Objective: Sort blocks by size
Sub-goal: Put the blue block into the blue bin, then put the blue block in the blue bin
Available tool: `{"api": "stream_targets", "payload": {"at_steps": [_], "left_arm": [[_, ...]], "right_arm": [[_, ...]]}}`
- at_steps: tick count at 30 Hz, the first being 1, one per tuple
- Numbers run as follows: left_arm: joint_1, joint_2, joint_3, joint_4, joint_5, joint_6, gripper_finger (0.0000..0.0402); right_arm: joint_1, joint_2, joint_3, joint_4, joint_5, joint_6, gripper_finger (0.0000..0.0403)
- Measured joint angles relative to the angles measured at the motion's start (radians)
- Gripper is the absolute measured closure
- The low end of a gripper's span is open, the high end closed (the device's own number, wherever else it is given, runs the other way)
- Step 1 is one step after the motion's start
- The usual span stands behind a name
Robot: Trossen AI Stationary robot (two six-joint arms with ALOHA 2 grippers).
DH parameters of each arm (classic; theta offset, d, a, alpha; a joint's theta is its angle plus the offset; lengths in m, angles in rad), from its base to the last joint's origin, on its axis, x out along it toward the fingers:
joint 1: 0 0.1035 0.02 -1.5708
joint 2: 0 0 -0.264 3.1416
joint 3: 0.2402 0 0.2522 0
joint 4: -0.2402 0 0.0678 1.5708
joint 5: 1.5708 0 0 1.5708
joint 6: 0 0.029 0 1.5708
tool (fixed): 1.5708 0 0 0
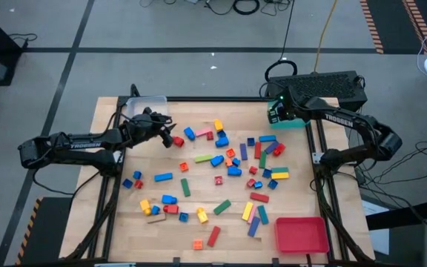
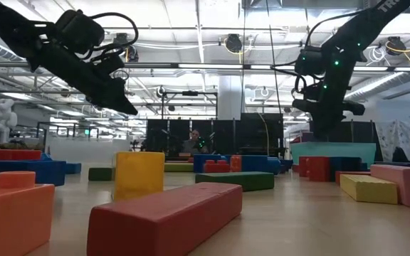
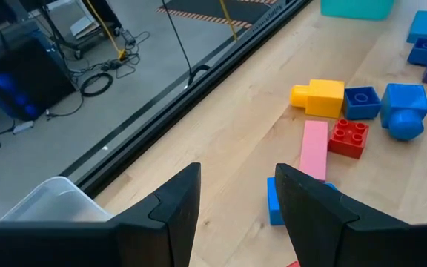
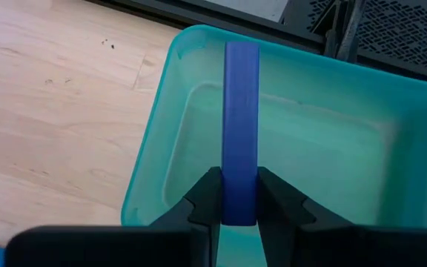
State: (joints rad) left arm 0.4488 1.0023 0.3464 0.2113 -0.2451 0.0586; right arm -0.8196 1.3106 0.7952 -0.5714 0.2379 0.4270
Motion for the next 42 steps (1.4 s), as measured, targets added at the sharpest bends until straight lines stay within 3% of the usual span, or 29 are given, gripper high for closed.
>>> {"api": "stream_targets", "payload": {"at_steps": [8, 21, 27, 42], "left_arm": [[0.000, 0.000, 0.000, 0.008, 0.000, 0.000, 0.0224], [0.000, 0.000, 0.000, 0.007, 0.006, -0.001, 0.0224], [0.000, 0.000, 0.000, 0.007, 0.006, -0.001, 0.0224], [0.000, 0.000, 0.000, 0.012, 0.007, -0.001, 0.0224]], "right_arm": [[0.000, 0.000, 0.000, 0.000, 0.002, 0.007, 0.0344], [0.001, 0.001, 0.000, 0.000, 0.001, 0.006, 0.0308], [0.035, 0.001, 0.000, 0.018, -0.111, -0.228, 0.0307], [0.237, 0.001, 0.002, 0.104, -0.107, -0.571, 0.0307]]}}
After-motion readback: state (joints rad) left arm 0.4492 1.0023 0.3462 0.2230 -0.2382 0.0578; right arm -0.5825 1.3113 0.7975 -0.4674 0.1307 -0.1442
